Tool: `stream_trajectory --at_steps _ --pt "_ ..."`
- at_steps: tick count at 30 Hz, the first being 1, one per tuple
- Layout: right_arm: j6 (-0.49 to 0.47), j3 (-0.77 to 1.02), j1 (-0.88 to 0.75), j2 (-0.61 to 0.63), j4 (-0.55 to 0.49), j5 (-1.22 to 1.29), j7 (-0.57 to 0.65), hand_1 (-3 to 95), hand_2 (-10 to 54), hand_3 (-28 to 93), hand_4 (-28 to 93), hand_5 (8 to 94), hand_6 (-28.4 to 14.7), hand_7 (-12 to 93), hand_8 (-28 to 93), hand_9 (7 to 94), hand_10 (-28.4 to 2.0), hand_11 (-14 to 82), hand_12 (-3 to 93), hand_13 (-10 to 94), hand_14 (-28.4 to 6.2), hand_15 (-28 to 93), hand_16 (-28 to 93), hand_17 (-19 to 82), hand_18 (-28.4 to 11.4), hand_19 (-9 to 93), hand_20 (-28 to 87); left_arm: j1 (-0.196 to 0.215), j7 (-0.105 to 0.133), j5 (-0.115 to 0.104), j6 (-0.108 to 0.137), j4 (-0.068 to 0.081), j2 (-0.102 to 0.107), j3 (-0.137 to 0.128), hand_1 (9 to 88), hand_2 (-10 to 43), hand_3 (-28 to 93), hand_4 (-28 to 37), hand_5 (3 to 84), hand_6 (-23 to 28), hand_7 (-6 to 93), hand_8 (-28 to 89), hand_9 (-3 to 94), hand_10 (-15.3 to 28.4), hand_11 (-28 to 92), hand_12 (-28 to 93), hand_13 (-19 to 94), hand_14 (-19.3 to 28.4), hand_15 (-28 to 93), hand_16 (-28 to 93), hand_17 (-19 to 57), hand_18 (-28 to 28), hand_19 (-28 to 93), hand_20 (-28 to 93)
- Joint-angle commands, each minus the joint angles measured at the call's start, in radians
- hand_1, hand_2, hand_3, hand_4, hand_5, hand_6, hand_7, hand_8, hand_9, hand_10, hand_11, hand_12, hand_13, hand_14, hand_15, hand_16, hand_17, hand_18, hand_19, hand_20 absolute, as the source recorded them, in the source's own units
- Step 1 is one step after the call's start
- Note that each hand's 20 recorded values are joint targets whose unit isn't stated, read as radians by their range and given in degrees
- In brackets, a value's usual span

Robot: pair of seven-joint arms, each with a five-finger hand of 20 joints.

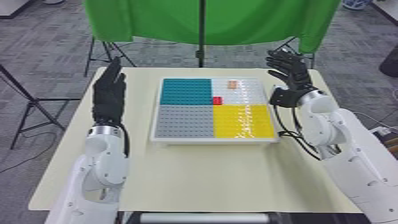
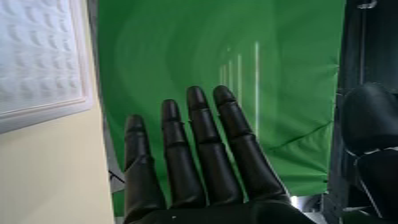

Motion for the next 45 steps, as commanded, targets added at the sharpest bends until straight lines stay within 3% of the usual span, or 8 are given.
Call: stream_trajectory --at_steps 1,17,32,45 --pt "-0.001 0.002 0.003 0.001 -0.003 -0.006 -0.005 13.8 2.1 78 -15 37.0 -10.6 14 -8 36.4 -16.4 9.6 15.7 25 -11.7 2 37 8 -12.3 15 14 0.008 -0.004 0.005 -0.006 0.001 -0.004 0.0 25.7 6.5 73 -19.2 32.2 4.2 10.3 -9 19.1 7.1 4 15 9 8.8 -4 18 -11.8 3.6 9 18" --pt "-0.005 0.002 0.007 0.001 -0.002 -0.021 0.0 13.8 1.9 78 -15 36.8 -10.6 14 -8 36.4 -16.3 9.6 15.7 25 -11.6 2 37 8 -12.2 15 14 -0.007 -0.011 0.008 -0.004 0.007 -0.005 0.0 25.7 6.4 73 -19.1 32.1 4.1 10.3 -9 19.1 7.1 4 15 9 8.8 -4 18 -11.7 3.6 9 18" --pt "-0.029 -0.014 0.041 0.015 -0.002 -0.156 0.032 20.4 -9.1 80 -14 35.7 -9.4 19 -9 35.9 -15.0 10.4 16.0 25 -11.2 2 37 8 -12.3 15 14 0.009 -0.011 0.007 -0.003 -0.001 -0.001 0.002 25.7 6.4 73 -19.1 32.1 4.1 10.2 -9 19.0 7.2 4 15 9 8.8 -4 18 -11.7 3.6 9 18" --pt "-0.049 -0.094 0.136 0.04 0.014 -0.364 0.048 22.5 -9.5 81 -16 35.8 -8.0 24 -9 35.1 -14.6 10.0 16.4 25 -11.1 2 37 8 -12.5 15 14 0.005 -0.008 0.007 -0.004 0.0 0.0 0.002 25.7 6.4 73 -19.1 32.1 4.1 10.3 -9 19.0 7.2 4 15 8 8.8 -4 18 -11.7 3.6 9 18"
